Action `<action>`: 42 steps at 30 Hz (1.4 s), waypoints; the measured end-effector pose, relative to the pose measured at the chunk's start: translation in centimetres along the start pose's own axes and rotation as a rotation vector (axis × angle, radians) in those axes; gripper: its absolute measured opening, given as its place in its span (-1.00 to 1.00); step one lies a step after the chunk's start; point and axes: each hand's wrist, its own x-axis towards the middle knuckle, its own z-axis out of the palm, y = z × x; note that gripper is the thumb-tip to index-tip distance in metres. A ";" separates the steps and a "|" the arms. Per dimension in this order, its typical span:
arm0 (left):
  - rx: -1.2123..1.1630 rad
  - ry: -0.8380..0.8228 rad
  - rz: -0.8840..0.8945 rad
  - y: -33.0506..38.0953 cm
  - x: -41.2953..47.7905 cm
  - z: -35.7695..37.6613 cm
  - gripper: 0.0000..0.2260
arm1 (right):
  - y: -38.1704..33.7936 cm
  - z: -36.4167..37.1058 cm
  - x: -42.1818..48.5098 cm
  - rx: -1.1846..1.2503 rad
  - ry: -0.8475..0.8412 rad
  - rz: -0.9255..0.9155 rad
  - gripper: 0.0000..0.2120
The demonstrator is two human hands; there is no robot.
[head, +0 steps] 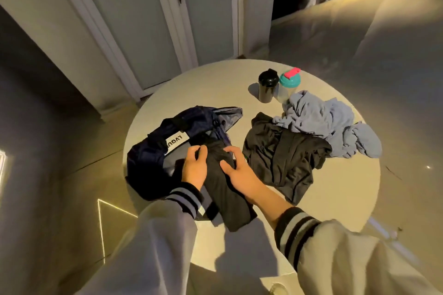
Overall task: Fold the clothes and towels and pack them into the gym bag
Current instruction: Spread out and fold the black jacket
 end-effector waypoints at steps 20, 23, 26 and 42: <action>0.316 -0.425 -0.193 -7.4 22.2 -8.7 -0.50 | 0.1 12.6 20.4 0.039 0.393 0.314 -0.62; 0.239 -0.450 -0.284 -8.1 23.2 -8.0 -0.53 | 2.4 13.1 21.0 0.007 0.402 0.384 -0.62; 0.166 -0.466 -0.248 -8.2 23.7 -7.7 -0.54 | 4.0 13.4 20.3 -0.135 0.406 0.431 -0.60; 0.192 -0.555 -0.130 -6.6 24.1 -9.4 -0.51 | 3.7 15.0 20.8 -0.421 0.355 0.573 -0.57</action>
